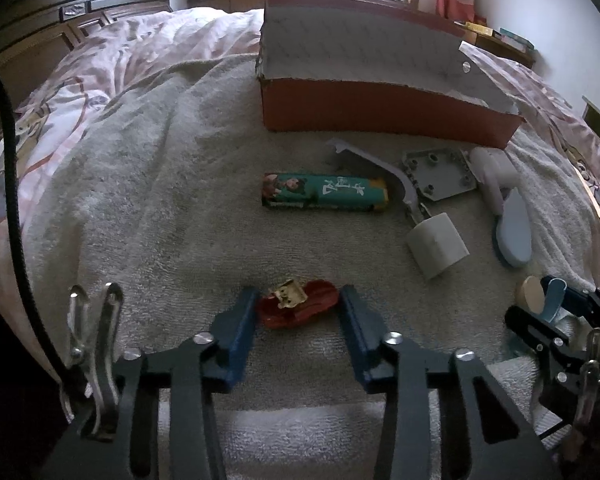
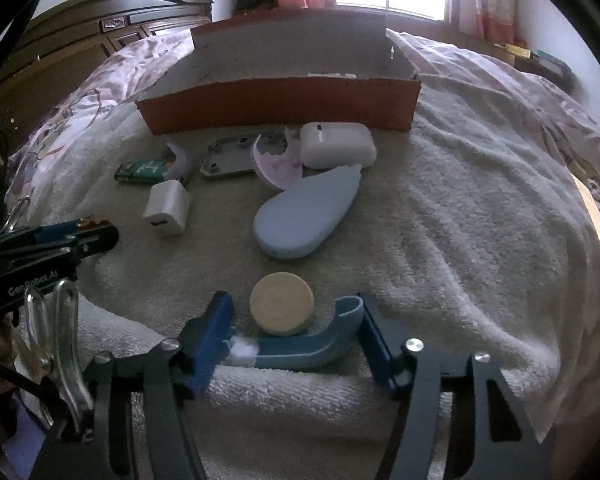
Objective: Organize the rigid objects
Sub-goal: 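Grasp the red toy car with the left tool while the right tool grasps the blue handle, then carry the red toy car and blue handle over the cardboard box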
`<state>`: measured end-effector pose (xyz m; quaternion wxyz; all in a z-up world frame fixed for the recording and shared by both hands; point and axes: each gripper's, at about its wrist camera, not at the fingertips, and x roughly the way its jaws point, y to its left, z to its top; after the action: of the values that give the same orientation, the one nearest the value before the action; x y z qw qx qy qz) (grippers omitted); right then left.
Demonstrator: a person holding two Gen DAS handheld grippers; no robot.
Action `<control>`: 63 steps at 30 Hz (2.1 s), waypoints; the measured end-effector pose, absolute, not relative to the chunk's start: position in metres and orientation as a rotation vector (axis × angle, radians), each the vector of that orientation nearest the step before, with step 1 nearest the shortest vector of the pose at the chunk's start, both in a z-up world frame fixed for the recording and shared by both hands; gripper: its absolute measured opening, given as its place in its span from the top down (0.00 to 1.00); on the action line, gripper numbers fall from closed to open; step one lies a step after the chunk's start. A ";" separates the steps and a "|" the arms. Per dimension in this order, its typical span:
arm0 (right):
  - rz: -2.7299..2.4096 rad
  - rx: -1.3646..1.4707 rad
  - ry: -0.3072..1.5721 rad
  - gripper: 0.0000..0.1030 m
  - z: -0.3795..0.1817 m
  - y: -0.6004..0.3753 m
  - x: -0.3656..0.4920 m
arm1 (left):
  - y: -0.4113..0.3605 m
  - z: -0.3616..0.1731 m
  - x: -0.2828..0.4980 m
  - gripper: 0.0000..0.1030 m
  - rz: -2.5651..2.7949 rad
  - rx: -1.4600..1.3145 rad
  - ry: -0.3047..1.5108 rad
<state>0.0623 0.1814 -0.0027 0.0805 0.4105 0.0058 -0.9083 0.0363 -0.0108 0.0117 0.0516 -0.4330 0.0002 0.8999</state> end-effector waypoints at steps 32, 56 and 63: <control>-2.698 1.050 -0.137 0.37 0.023 0.193 0.070 | -0.006 0.042 0.045 0.62 2.720 -1.200 -0.013; -2.691 0.917 -0.151 0.37 0.077 0.201 0.010 | 0.008 0.090 -0.008 0.62 2.754 -1.075 0.015; -2.701 0.843 -0.177 0.37 0.097 0.210 -0.026 | 0.020 0.100 -0.035 0.62 2.770 -1.063 0.046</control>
<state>-0.0259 0.2097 0.0966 0.1526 0.2939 -0.0618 -0.9415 -0.0351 0.0201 0.1000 0.0870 -0.3569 0.0155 0.9299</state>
